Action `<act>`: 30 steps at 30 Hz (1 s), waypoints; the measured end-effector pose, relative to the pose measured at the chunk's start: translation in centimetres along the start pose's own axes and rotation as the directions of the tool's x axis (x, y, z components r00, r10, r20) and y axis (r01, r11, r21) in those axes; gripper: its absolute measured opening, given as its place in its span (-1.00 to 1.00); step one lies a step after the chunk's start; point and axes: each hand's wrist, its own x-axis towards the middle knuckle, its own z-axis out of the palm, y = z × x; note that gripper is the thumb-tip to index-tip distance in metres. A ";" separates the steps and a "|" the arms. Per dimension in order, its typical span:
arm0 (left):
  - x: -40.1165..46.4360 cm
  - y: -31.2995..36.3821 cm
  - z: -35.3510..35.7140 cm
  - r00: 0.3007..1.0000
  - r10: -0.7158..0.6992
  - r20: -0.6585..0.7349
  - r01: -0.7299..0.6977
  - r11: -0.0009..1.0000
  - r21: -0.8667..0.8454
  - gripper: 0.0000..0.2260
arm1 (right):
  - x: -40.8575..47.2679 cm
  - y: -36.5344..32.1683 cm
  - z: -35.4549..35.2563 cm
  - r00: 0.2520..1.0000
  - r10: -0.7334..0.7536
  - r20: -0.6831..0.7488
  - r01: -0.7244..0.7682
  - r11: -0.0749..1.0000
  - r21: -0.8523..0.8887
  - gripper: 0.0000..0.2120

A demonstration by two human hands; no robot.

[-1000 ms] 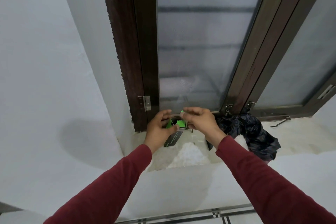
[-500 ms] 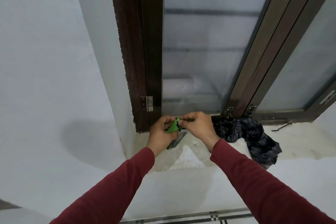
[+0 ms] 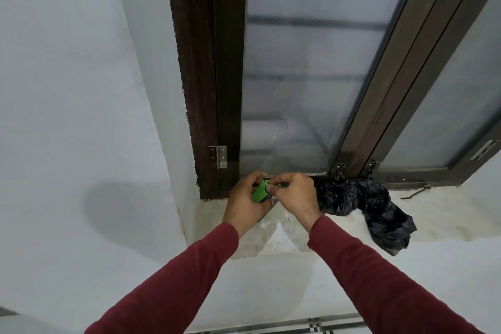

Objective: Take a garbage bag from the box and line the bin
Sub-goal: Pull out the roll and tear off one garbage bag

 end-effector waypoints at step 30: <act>-0.9 -0.7 -5.0 0.913 -0.393 -0.114 0.316 0.500 0.806 -0.74 | -0.6 1.2 7.7 0.939 0.256 0.231 -0.305 0.929 0.212 -0.63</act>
